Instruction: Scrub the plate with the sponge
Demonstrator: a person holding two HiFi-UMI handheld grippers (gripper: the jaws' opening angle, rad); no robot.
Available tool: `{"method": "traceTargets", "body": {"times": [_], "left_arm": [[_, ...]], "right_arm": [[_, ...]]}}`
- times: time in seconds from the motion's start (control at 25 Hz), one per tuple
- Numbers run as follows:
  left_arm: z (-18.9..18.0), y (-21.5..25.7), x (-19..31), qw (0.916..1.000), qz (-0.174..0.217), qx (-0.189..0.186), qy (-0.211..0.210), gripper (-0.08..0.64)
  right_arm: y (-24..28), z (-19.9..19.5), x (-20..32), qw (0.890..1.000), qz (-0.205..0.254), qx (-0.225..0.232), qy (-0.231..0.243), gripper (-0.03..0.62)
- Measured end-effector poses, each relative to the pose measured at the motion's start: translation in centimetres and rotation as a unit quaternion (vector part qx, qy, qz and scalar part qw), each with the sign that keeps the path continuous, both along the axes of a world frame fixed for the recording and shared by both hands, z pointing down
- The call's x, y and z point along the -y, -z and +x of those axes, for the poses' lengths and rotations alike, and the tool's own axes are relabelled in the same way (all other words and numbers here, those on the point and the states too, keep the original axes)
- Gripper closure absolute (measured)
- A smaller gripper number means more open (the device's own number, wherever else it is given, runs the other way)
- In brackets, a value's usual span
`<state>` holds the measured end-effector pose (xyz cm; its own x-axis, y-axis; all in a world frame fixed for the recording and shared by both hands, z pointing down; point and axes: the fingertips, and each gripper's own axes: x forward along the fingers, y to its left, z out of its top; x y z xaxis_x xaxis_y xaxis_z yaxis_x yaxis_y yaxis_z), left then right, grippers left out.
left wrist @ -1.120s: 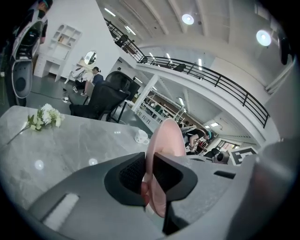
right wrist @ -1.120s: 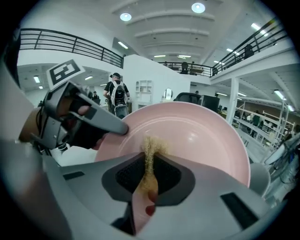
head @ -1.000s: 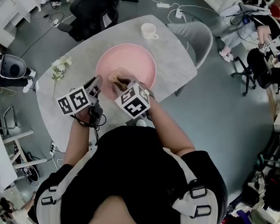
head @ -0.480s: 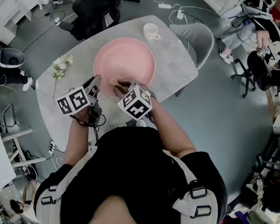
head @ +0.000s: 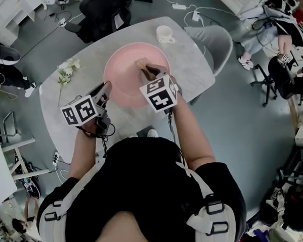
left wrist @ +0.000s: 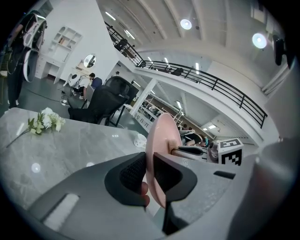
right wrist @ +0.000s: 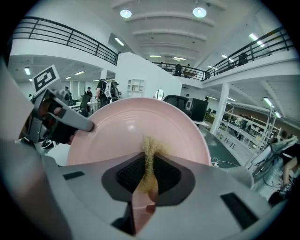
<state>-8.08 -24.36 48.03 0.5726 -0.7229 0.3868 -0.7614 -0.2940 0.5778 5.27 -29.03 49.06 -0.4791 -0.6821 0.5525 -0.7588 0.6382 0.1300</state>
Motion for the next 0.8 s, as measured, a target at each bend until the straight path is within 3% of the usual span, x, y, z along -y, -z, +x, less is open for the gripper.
{"method": "traceTargets", "body": {"times": [0.2,0.36,0.8], "left_arm": [[-0.2,0.2,-0.1,1.0,0.004,-0.001,-0.004,0.515],[-0.2,0.0,-0.1,1.0,0.0,-0.003,-0.003,0.514],[-1.7,-0.2,0.8,0.9958,-0.027,-0.056,0.067,0.514]], "right_arm": [[0.6,3.9,1.9,0.997,0.004,-0.019,-0.079,0.538],[0.2,4.8,2.1,0.995,0.002,-0.022,-0.099,0.54],[-2.7,-0.1,-2.1,0.999,-0.024,-0.032,0.001,0.539]]}}
